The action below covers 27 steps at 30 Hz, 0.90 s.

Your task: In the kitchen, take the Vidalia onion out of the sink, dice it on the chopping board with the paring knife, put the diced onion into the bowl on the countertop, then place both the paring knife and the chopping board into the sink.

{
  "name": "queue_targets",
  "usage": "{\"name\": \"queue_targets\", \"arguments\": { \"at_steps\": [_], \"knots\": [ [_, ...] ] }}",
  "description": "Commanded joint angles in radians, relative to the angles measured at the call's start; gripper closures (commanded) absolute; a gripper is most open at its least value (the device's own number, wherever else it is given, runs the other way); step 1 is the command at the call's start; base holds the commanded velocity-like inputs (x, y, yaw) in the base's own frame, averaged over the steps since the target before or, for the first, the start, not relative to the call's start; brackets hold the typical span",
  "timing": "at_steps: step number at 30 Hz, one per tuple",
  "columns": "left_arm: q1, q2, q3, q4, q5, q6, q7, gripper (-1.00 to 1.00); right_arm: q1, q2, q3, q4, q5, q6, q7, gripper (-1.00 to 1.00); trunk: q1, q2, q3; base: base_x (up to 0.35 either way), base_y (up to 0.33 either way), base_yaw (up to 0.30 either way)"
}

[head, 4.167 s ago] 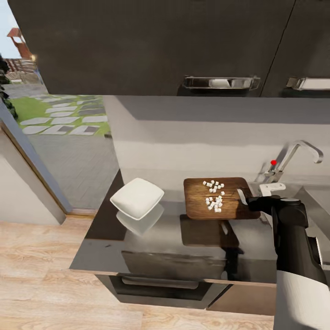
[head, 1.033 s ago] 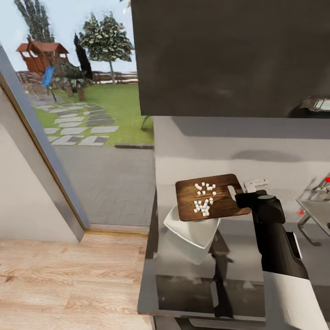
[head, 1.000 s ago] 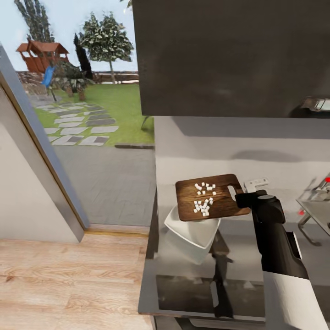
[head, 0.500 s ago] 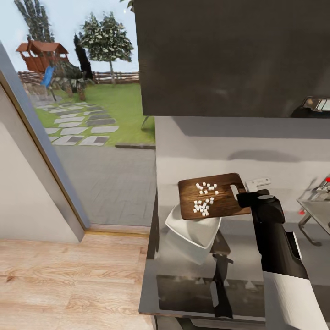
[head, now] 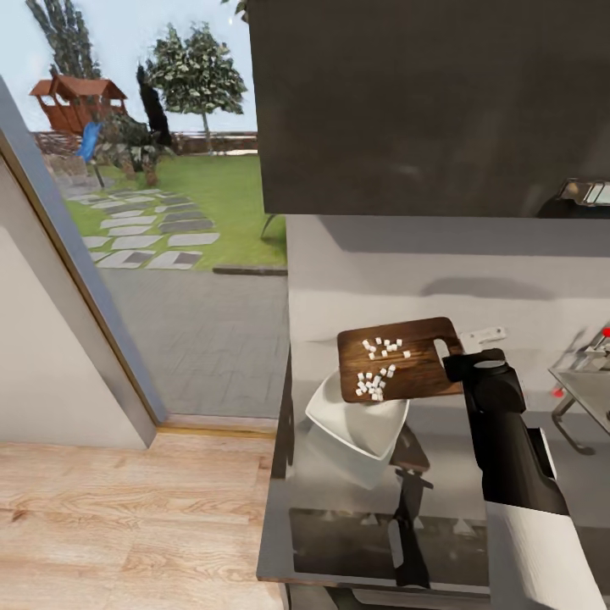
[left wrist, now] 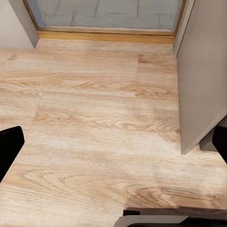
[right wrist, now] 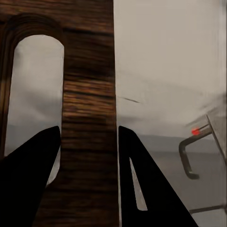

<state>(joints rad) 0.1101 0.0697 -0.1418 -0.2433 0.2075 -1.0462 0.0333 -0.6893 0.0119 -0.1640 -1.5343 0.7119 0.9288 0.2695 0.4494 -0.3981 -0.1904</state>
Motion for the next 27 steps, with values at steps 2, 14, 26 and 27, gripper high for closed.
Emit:
{"name": "queue_targets", "arguments": {
  "at_steps": [2, 14, 26, 27],
  "knots": [
    [0.0, 0.001, -0.009, -0.002, 0.007, -0.001, 0.003, -1.0, -0.001, 0.001, 0.022, -0.001, 0.005, 0.002, -0.016, 1.0, 0.001, -0.002, -0.002, 0.0, 0.0, 0.0],
    [0.0, 0.001, -0.009, -0.002, 0.007, -0.001, 0.003, -1.0, -0.001, 0.002, 0.046, -0.001, 0.005, 0.001, -0.036, 1.0, 0.001, -0.002, -0.002, 0.0, 0.0, 0.0],
    [0.0, 0.001, -0.009, -0.002, 0.007, -0.001, 0.003, -1.0, -0.001, 0.002, 0.058, 0.0, 0.006, -0.001, -0.056, 1.0, 0.001, -0.002, -0.002, 0.0, 0.0, 0.0],
    [0.0, 0.001, -0.009, -0.002, 0.007, -0.001, 0.003, -1.0, -0.001, 0.002, 0.06, 0.0, 0.005, -0.001, -0.068, 1.0, 0.001, -0.002, -0.002, 0.0, 0.0, 0.0]
  ]
}}
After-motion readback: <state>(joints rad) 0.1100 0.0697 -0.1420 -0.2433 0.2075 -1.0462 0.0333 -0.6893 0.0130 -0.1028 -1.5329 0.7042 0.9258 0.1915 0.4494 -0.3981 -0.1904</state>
